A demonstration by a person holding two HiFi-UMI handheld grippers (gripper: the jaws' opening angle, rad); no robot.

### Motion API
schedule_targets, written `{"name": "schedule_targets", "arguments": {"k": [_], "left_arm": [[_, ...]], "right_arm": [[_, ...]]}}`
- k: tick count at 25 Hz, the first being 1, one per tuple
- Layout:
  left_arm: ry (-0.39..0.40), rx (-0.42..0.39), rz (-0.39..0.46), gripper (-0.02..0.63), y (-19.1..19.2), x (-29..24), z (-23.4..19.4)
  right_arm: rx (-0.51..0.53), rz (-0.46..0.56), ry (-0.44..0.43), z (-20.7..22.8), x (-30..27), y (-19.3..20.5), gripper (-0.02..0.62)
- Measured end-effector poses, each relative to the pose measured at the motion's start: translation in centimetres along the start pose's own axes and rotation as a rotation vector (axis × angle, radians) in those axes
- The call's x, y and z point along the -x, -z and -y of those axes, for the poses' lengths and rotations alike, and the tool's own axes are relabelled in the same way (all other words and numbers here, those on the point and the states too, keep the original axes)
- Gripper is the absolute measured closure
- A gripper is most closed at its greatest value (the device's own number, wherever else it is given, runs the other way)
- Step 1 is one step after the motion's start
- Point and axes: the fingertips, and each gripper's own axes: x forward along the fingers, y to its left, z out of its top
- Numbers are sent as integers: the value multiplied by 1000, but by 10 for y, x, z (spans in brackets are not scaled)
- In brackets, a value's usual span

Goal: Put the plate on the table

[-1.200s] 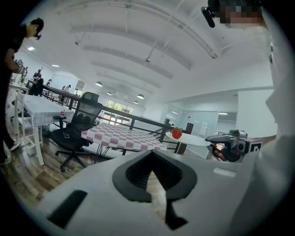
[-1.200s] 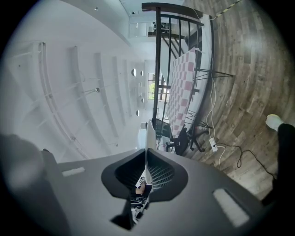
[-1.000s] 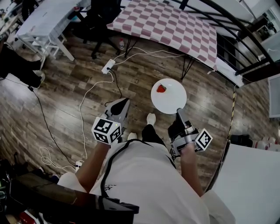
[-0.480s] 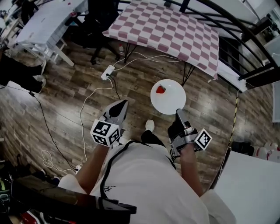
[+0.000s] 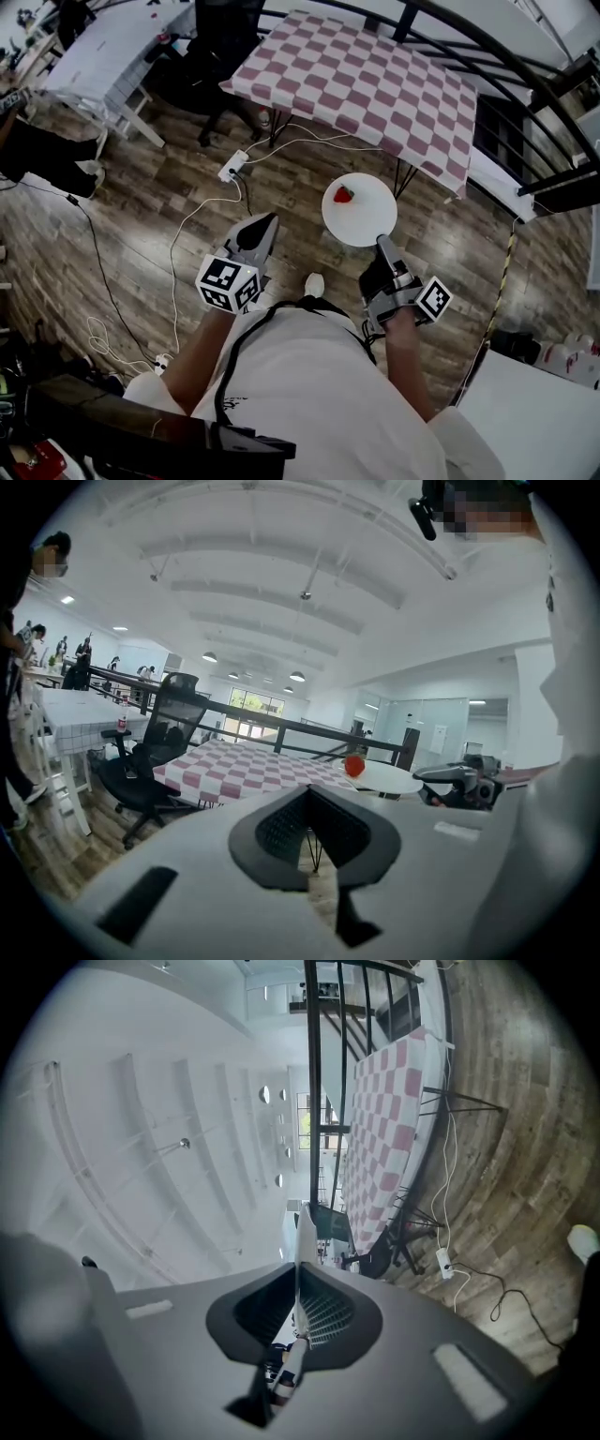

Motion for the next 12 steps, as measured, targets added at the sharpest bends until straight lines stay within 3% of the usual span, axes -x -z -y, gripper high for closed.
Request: {"name": "schedule_targets", "arguments": {"k": [12], "left_arm": [[-59, -10, 7, 600, -13, -71, 23]], "right_arm": [[-8, -92, -9, 12, -22, -72, 573]]}}
